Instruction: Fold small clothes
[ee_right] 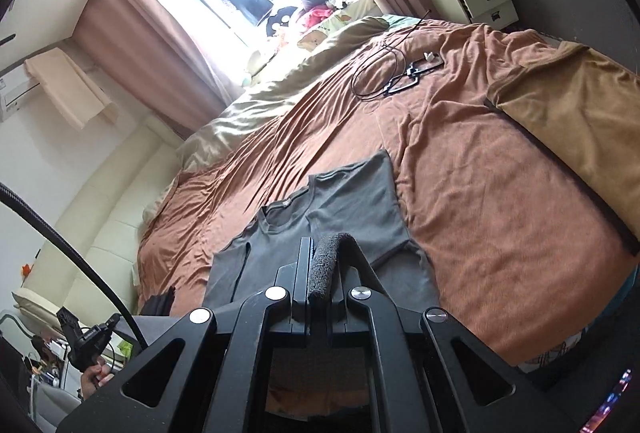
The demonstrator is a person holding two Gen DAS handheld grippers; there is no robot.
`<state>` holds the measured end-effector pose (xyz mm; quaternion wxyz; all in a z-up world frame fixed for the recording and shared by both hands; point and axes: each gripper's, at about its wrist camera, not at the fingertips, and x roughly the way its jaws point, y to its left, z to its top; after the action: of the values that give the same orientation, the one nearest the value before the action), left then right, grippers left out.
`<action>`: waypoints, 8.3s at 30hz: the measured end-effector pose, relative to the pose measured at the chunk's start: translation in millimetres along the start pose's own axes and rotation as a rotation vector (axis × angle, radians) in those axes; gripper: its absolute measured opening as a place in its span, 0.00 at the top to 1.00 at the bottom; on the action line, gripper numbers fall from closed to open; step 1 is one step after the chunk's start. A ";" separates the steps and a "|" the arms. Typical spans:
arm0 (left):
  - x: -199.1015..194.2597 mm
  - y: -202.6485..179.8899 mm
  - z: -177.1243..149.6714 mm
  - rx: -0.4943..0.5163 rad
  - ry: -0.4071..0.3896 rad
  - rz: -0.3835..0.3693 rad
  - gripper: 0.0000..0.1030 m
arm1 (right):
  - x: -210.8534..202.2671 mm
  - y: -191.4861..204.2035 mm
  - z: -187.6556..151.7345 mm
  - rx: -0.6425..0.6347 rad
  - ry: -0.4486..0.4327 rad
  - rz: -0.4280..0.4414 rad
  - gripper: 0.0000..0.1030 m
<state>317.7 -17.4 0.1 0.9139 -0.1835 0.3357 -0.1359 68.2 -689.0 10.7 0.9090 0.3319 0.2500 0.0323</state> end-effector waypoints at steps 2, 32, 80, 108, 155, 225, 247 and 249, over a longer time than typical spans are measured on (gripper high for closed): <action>14.6 -0.8 12.3 0.007 0.006 0.017 0.95 | 14.5 6.1 12.2 -0.020 0.006 -0.019 0.99; 289.7 49.6 60.0 0.037 0.311 0.232 0.95 | 274.3 -8.4 102.9 -0.029 0.250 -0.277 0.99; 367.5 30.1 60.8 0.331 0.474 0.366 0.28 | 363.5 -0.4 107.2 -0.402 0.348 -0.548 0.22; 361.3 46.1 61.7 0.184 0.462 0.179 0.78 | 349.3 -14.4 102.1 -0.423 0.372 -0.369 0.61; 348.3 7.8 126.6 0.291 0.311 0.267 0.95 | 363.7 17.6 155.6 -0.417 0.223 -0.465 0.95; 222.9 -1.5 -72.6 0.244 0.405 0.261 0.54 | 232.8 25.3 -31.6 -0.394 0.391 -0.465 0.48; 81.0 -10.0 -108.6 0.108 0.271 0.198 0.54 | 86.1 86.2 -79.9 -0.226 0.265 -0.266 0.48; 67.5 -13.2 -111.6 0.105 0.261 0.187 0.54 | 72.7 96.3 -85.1 -0.227 0.254 -0.246 0.48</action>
<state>291.8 -81.6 -111.2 0.8796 -0.0842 0.4593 -0.0904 101.5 -547.8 -16.9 0.8988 0.1877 0.3961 -0.0096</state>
